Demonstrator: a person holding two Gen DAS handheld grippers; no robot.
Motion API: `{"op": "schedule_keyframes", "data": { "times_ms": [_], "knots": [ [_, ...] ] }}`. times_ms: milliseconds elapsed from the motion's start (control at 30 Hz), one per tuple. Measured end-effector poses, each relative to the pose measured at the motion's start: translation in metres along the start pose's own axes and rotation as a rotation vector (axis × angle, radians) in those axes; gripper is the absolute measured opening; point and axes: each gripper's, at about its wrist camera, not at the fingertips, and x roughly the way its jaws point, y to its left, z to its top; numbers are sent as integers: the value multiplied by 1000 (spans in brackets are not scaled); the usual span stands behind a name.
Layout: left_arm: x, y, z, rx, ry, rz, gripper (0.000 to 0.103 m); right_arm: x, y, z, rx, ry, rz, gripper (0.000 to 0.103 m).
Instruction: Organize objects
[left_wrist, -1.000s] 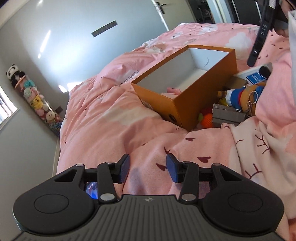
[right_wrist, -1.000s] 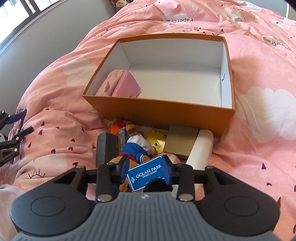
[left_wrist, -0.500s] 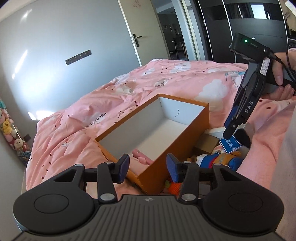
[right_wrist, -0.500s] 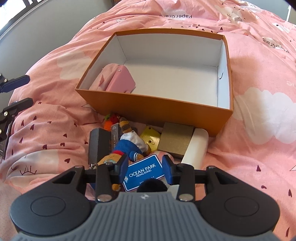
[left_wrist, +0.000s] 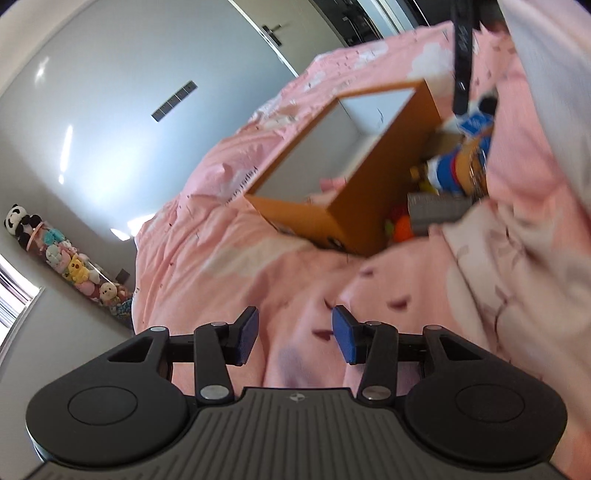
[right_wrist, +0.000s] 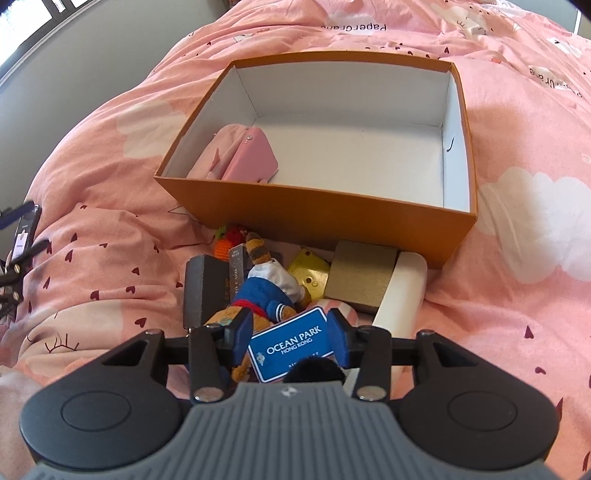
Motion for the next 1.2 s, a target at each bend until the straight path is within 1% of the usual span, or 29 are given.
{"op": "schedule_keyframes", "data": {
  "times_ms": [100,133,167,200,233,300,400,467,533,567,667,767,800,833,900,967,1067,1200],
  "knots": [
    [13,1,-1,38,-21,2,53,-2,2,1,1,-12,-3,48],
    [17,4,1,64,-30,18,53,-2,2,2,2,-14,-3,48],
    [20,10,5,82,-45,78,53,-3,2,3,4,-16,-4,48],
    [20,18,9,66,-67,121,53,-4,2,3,5,-21,-6,48],
    [16,29,12,20,-95,130,54,-5,1,3,7,-27,-10,48],
    [11,52,20,-72,-122,115,56,-7,-1,3,15,-36,-17,49],
    [6,74,27,-174,-140,100,56,-7,-7,2,35,-34,-21,49],
    [3,81,28,-223,-140,68,56,-6,-10,2,45,-32,-23,49],
    [1,83,27,-251,-130,52,56,-6,-11,2,54,-36,-21,49],
    [-1,82,25,-258,-119,46,56,-6,-12,2,57,-39,-18,49],
    [-8,72,17,-253,-97,66,56,-6,-11,1,56,-44,-14,49],
    [-19,56,4,-278,-103,104,56,-6,-11,0,57,-46,-19,49],
    [-22,50,0,-278,-108,128,56,-5,-11,0,59,-46,-19,49],
    [-25,42,-4,-267,-116,160,56,-5,-11,0,60,-45,-18,49],
    [-30,24,-8,-202,-140,206,56,-5,-10,0,55,-43,-21,49],
    [-32,10,-11,-165,-156,225,56,-4,-9,1,54,-39,-24,49],
    [-30,2,-13,-147,-168,257,56,-2,-9,2,60,-31,-26,49],
    [-27,4,-14,-159,-180,264,56,1,-8,5,64,-18,-35,49]
  ]
}}
